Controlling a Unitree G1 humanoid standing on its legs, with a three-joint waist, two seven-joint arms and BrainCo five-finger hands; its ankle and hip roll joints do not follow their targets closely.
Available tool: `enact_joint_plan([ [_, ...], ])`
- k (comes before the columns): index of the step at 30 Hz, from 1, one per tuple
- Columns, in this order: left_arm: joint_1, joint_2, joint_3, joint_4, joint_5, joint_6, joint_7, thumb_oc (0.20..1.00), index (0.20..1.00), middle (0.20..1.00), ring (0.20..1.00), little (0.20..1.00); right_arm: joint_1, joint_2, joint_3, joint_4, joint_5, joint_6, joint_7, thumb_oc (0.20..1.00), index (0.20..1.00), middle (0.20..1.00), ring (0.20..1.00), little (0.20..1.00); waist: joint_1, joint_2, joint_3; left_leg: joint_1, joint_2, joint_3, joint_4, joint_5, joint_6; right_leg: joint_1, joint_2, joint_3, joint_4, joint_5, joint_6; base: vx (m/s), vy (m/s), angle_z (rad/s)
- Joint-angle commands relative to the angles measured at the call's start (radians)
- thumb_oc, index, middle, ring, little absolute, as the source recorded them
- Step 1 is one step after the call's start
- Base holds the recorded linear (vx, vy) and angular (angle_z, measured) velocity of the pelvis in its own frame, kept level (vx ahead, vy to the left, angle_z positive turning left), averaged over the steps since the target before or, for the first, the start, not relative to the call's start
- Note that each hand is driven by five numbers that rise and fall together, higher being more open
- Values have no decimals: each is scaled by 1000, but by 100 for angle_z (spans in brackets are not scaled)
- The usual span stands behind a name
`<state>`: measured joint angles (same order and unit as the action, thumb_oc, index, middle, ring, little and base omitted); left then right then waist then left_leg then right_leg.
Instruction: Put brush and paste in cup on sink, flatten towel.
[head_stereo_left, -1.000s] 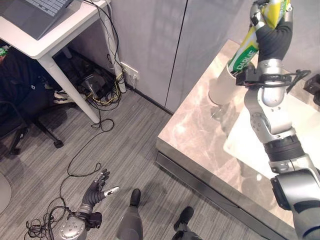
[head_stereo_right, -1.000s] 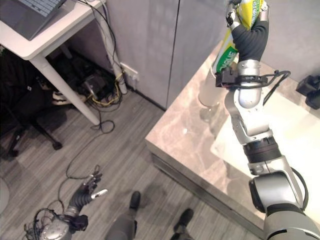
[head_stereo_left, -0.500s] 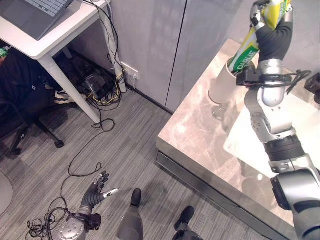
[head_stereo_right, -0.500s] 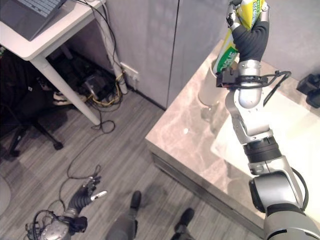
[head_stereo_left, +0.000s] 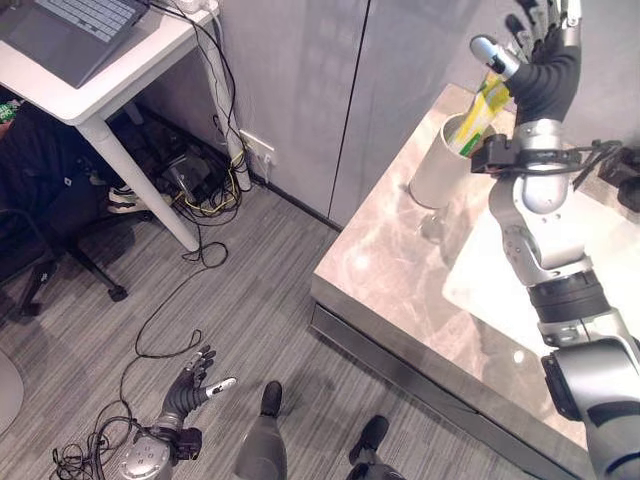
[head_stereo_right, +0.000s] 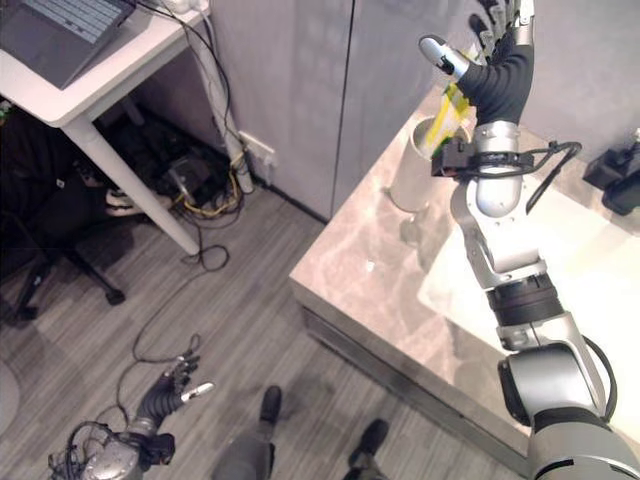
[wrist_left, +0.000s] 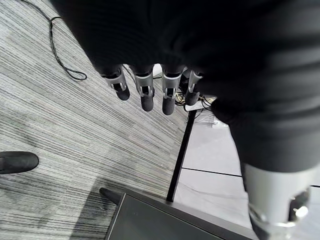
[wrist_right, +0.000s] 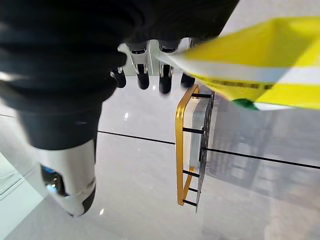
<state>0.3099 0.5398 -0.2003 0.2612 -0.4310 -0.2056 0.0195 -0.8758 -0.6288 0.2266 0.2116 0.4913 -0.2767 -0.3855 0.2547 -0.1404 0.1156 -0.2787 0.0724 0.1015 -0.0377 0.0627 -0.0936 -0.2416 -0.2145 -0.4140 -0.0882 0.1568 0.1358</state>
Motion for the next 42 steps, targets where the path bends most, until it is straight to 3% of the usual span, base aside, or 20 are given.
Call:
enact_joint_plan([
  [1, -18, 25, -2, 1, 7, -19, 7, 1000, 1000, 1000, 1000, 1000, -80, -55, -6, -16, -61, -25, -5, 1000, 1000, 1000, 1000, 1000, 4, -3, -7, 17, -36, -13, -50, 28, 14, 136, -73, 8, 1, 39, 113, 0, 0, 0],
  [14, -87, 8, -24, 60, 39, 0, 19, 1000, 1000, 1000, 1000, 1000, -50, -29, -84, -58, -171, -2, -70, 1000, 1000, 1000, 1000, 1000, -29, 20, -52, 81, -22, 2, -50, 26, 8, 199, -60, 7, 1, 5, 98, -12, -7, -1],
  [17, -87, -22, 19, 71, 58, 4, 30, 1000, 1000, 1000, 1000, 1000, 70, -113, -177, -201, -296, 10, -76, 1000, 1000, 1000, 1000, 1000, -67, 37, -73, 109, -13, 13, -50, 22, 3, 222, -57, 9, 1, -18, 94, -38, 2, -9],
  [19, -98, -43, 43, 91, 70, 3, 40, 1000, 1000, 1000, 1000, 1000, 182, -195, -286, -284, -366, 6, -82, 1000, 1000, 1000, 1000, 1000, -102, 47, -90, 131, -11, 22, -50, 19, 4, 235, -56, 13, 1, -21, 94, -16, 8, 0],
  [24, -128, -71, 80, 119, 109, -9, 58, 1000, 1000, 1000, 1000, 1000, 329, -262, -464, -383, -404, -42, -105, 1000, 1000, 1000, 1000, 1000, -173, 67, -124, 177, -1, 60, -50, 1, 7, 244, -52, 51, 1, -36, 97, -12, 22, -19],
  [25, -23, -102, 159, 99, 137, -20, 55, 1000, 1000, 1000, 1000, 1000, 471, -314, -638, -396, -437, -60, -125, 1000, 1000, 1000, 1000, 1000, -191, 85, -122, 188, 3, 72, -50, -4, 10, 238, -50, 71, 1, -37, 98, -28, 4, -40],
  [26, -14, -97, 156, 89, 139, -17, 54, 1000, 1000, 1000, 1000, 1000, 492, -309, -653, -405, -436, -61, -123, 1000, 1000, 1000, 1000, 1000, -185, 81, -127, 186, 3, 72, -50, 2, 11, 235, -50, 71, 1, -32, 96, -46, -8, -41],
  [27, 88, -22, 198, -100, 390, -77, 125, 1000, 1000, 1000, 1000, 1000, 604, -288, -780, -435, -488, -83, -175, 1000, 1000, 1000, 1000, 1000, -177, 85, -128, 190, 7, 71, -50, -1, 10, 237, -48, 75, 1, -35, 97, -27, -24, -26],
  [29, 157, -2, 225, -139, 322, -86, 77, 1000, 1000, 1000, 1000, 1000, 681, -348, -862, -418, -522, -101, -199, 1000, 1000, 1000, 1000, 1000, -185, 86, -129, 186, 8, 71, -50, 5, 12, 228, -47, 82, 1, -34, 97, -42, -39, -24],
  [30, 158, 2, 248, -143, 330, -79, 91, 1000, 1000, 1000, 1000, 1000, 791, -322, -963, -395, -529, -90, -252, 1000, 1000, 1000, 1000, 1000, -217, 93, -131, 191, 13, 79, -50, -3, 10, 224, -42, 93, 1, -39, 100, -52, -34, -11],
  [32, 147, 7, 244, -141, 324, -77, 98, 1000, 1000, 1000, 1000, 1000, 863, -280, -1019, -406, -549, -78, -265, 1000, 1000, 1000, 1000, 1000, -215, 92, -132, 189, 14, 82, -50, 6, 11, 218, -41, 96, 1, -31, 98, -25, -57, -14],
  [33, 145, -44, 308, -209, 250, -90, 114, 1000, 1000, 1000, 1000, 1000, 1132, -239, -1214, -253, -666, 46, -322, 1000, 1000, 1000, 1000, 1000, -270, 99, -135, 204, 25, 94, -50, -3, 4, 218, -32, 111, 1, -38, 97, -25, -75, 0],
  [36, 151, -54, 350, -233, 235, -94, 135, 1000, 1000, 1000, 1000, 1000, 1209, -204, -1242, -135, -663, 80, -333, 1000, 1000, 1000, 1000, 1000, -283, 104, -139, 202, 30, 101, -50, 6, 5, 211, -30, 117, 1, -32, 91, -20, -49, 1],
  [38, 102, -55, 412, -233, 206, -101, 193, 1000, 1000, 1000, 1000, 1000, 1188, -140, -1175, 141, -528, 93, -352, 1000, 1000, 1000, 1000, 1000, -299, 116, -144, 220, 40, 116, -50, -2, 0, 213, -22, 135, 1, -39, 87, 2, -50, -31],
  [42, 55, -43, 457, -255, 189, -110, 209, 1000, 1000, 1000, 1000, 1000, 1152, -99, -1112, 407, -380, 82, -343, 1000, 1000, 1000, 1000, 1000, -308, 119, -142, 226, 49, 129, -50, 7, -4, 208, -15, 149, 1, -38, 77, -15, -33, -26],
])
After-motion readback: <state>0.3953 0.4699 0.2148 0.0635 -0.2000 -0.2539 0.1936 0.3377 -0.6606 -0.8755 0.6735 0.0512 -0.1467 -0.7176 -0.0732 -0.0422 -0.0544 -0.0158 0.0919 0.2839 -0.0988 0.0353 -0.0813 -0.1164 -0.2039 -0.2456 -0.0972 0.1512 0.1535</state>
